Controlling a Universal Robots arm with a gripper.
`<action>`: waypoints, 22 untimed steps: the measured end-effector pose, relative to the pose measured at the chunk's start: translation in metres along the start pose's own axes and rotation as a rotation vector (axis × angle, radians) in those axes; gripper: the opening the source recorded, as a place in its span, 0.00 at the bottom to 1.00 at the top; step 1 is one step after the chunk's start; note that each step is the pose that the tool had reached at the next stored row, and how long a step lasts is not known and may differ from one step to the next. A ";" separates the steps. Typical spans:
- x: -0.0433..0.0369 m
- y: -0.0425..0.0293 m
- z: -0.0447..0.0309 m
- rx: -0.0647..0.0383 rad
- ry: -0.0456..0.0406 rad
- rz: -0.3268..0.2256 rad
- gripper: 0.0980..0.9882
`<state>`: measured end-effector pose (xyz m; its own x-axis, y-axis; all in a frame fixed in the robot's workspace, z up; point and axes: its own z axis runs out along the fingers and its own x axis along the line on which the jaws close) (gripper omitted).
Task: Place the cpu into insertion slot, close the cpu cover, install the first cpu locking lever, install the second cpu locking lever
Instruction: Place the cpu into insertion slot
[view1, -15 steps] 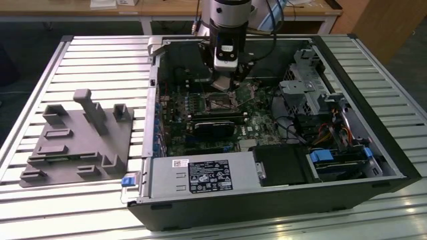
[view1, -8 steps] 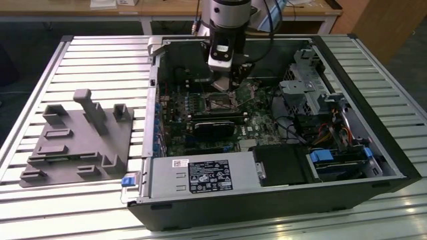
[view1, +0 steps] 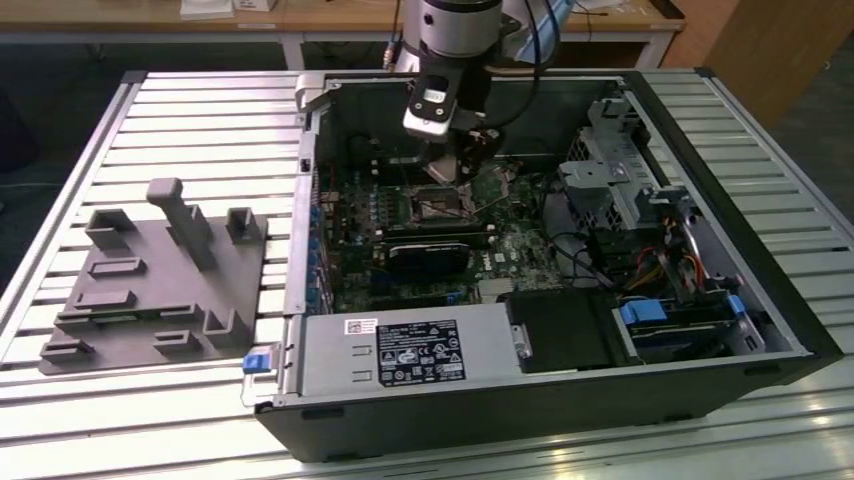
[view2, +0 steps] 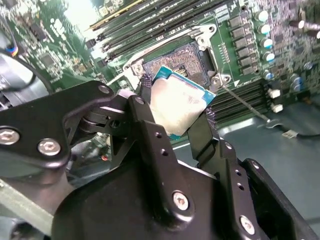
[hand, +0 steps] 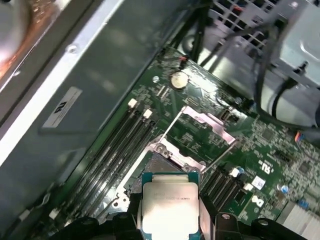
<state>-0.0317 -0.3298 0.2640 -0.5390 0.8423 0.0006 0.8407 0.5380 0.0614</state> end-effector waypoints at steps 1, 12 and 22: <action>0.0000 0.0000 0.0002 0.000 -0.0012 0.017 0.49; 0.0000 -0.0001 0.0020 0.000 -0.0141 0.211 0.49; 0.0000 -0.0003 0.0040 0.000 -0.0257 0.391 0.49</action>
<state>-0.0317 -0.3298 0.2600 -0.1761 0.9844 -0.0011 0.9825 0.1759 0.0612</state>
